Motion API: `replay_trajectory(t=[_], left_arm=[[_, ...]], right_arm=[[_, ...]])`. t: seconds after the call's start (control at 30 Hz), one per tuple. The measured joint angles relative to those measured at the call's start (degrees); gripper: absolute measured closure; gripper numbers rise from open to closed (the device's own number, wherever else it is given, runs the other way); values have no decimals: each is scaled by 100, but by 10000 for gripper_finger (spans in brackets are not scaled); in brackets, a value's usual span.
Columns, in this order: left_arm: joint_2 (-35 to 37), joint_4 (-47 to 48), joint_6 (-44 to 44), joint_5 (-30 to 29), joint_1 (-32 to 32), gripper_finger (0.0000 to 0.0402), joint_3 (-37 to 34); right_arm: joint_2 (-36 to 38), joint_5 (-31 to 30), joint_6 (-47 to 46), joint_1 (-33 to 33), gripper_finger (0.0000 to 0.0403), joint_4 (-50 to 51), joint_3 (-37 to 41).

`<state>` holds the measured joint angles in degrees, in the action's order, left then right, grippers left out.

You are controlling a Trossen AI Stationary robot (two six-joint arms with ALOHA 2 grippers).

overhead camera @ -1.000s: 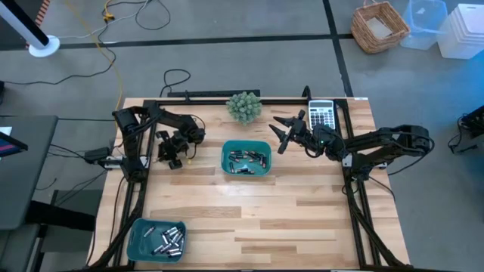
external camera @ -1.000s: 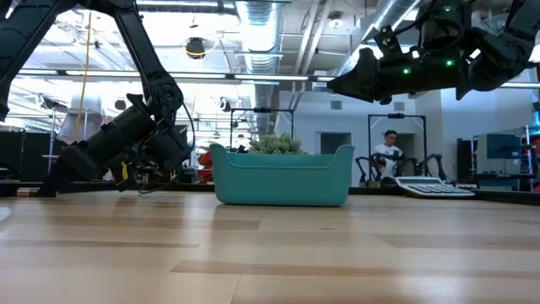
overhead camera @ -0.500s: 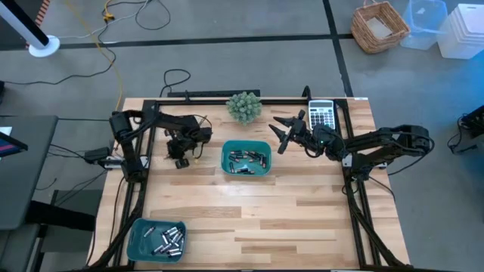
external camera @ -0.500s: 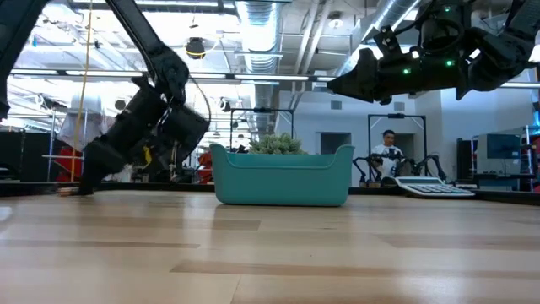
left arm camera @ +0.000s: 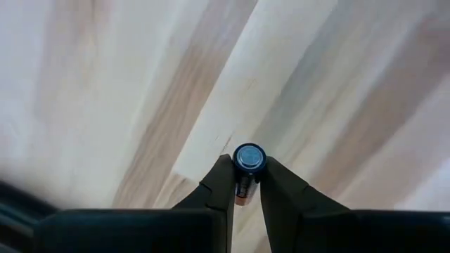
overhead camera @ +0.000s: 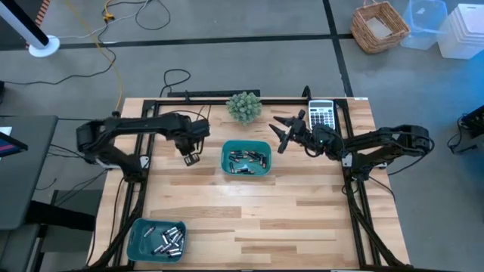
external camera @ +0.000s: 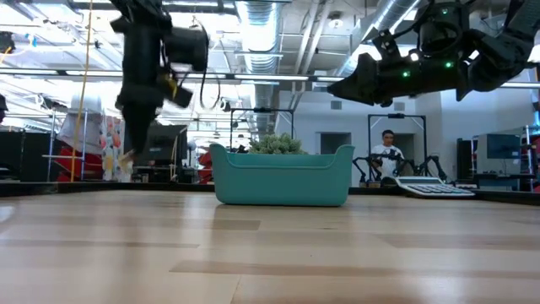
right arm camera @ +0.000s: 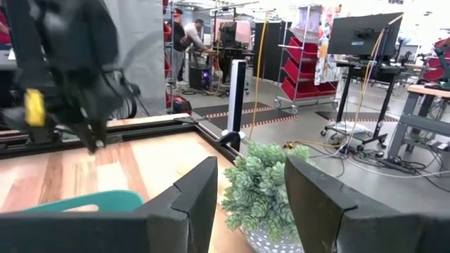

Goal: Sort batteries
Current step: Put the black battery into the green bin

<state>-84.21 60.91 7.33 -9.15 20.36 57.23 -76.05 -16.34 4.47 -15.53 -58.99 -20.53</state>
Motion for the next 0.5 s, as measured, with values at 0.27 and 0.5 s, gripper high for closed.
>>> replay_trajectory(t=[0.27,0.5], left_arm=[[1102,-1397,18,-15,-434,361,68],[1335,-3564,-489,-31,-758,361,68]], right_arm=[[0,0,-9,0,222,23,0],[0,0,-9,0,222,25,0]])
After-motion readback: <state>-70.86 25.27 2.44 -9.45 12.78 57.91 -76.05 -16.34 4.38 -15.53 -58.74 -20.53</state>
